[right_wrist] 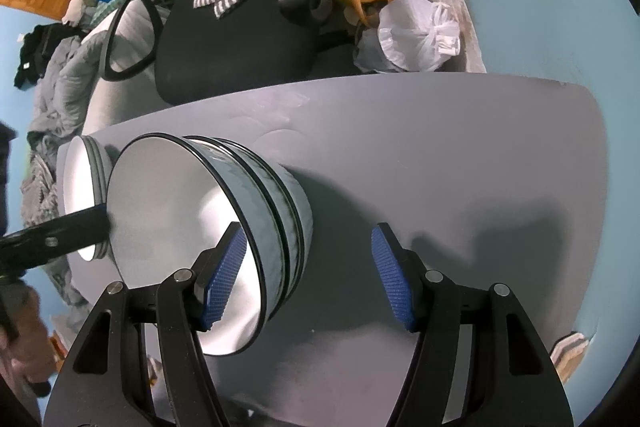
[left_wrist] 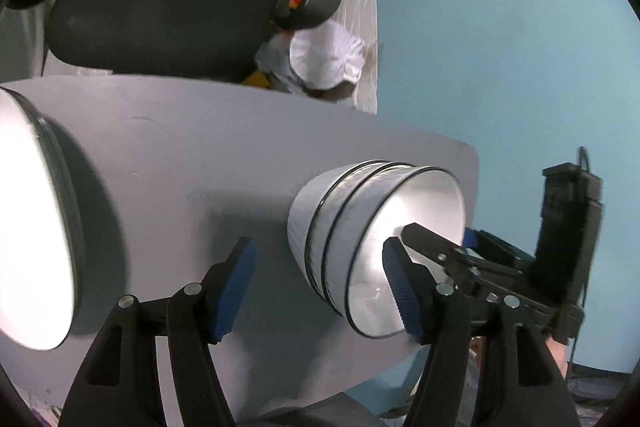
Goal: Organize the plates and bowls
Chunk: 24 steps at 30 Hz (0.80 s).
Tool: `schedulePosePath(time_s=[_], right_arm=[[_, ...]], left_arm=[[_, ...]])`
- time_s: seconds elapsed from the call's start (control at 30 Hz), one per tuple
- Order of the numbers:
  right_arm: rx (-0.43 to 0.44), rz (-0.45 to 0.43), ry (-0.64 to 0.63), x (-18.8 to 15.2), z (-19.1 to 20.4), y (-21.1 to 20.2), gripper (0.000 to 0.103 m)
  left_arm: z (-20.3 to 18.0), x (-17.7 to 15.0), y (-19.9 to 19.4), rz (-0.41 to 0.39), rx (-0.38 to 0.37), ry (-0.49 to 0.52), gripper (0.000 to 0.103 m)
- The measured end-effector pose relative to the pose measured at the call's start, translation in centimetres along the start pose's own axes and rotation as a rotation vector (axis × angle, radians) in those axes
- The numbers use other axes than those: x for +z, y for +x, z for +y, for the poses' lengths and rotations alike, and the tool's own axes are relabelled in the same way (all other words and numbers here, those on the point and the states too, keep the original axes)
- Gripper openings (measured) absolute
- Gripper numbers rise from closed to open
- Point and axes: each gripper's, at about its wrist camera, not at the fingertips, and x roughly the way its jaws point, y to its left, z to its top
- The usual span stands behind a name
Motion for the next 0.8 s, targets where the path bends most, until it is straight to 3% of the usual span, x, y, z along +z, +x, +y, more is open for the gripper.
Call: schedulePosePath(time_s=[0.5, 0.57, 0.67, 0.8], right_arm=[[0.014, 0.051, -0.031, 0.5, 0.5, 1.6, 0.064], [0.026, 0.055, -0.025, 0.6, 0.5, 1.8, 0.064], [0.07, 0.069, -0.002, 0.9, 0.2, 2.1, 0.057], [0.152, 0.081, 0.037, 1.1, -0.2, 2.3, 0.04]], left_arm=[[0.3, 1.0, 3.3, 0.069, 0.001, 0.031, 0.065], [0.3, 1.0, 3.5, 0.078, 0.007, 0.045, 0.052], [0.1, 1.1, 3.5, 0.09, 0.0, 0.067, 0.044], [-0.2, 1.2, 2.8, 0.072, 0.035, 0.124, 0.038]])
